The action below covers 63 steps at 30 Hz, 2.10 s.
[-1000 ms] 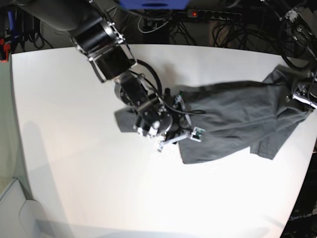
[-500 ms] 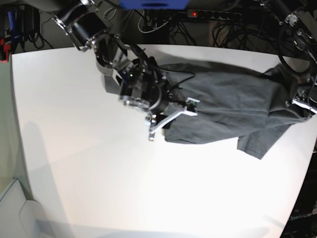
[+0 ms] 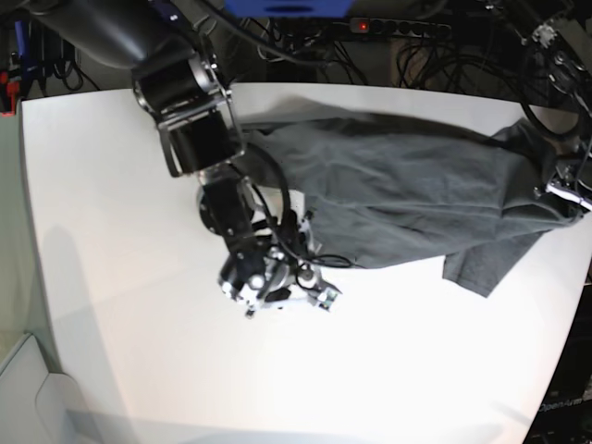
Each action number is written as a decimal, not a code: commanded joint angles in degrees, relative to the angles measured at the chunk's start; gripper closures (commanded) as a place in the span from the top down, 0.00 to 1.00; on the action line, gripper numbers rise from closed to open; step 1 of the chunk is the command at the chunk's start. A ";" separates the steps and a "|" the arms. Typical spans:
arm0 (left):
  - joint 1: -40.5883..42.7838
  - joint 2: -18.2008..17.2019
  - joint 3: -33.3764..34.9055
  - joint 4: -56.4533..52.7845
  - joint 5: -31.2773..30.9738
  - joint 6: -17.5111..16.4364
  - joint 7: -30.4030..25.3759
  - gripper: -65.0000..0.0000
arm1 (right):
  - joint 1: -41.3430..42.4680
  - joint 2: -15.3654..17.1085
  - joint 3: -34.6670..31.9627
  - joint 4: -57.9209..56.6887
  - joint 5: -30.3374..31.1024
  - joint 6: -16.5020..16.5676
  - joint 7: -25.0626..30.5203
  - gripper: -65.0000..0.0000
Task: Layout the t-shirt on the table in an organized manner, then fold the t-shirt properly
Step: 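Release the t-shirt with the right gripper and regrasp nearby fabric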
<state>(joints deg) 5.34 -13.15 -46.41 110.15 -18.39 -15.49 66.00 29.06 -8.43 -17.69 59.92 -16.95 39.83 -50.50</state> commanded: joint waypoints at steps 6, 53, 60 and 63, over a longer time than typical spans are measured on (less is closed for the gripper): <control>-0.73 -0.79 -0.22 1.28 -0.38 0.06 -1.25 0.00 | 2.28 -0.57 1.47 -0.80 0.64 0.17 4.30 0.44; -0.64 -0.70 -0.31 1.02 -0.02 0.23 -1.78 0.00 | 3.34 -0.57 -5.38 -0.89 6.53 0.17 9.14 0.52; -0.73 -0.70 -0.31 0.93 -0.02 0.23 -1.78 0.00 | 2.81 -0.23 -4.86 -2.56 6.53 0.17 12.30 0.52; -0.55 -0.70 -0.31 0.75 -0.02 0.23 -1.78 0.00 | 3.42 -0.23 -4.33 -7.22 6.53 0.17 12.48 0.52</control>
<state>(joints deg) 5.21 -12.84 -46.46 110.19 -18.17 -15.27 65.73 30.83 -8.38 -22.17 51.64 -11.05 40.05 -38.94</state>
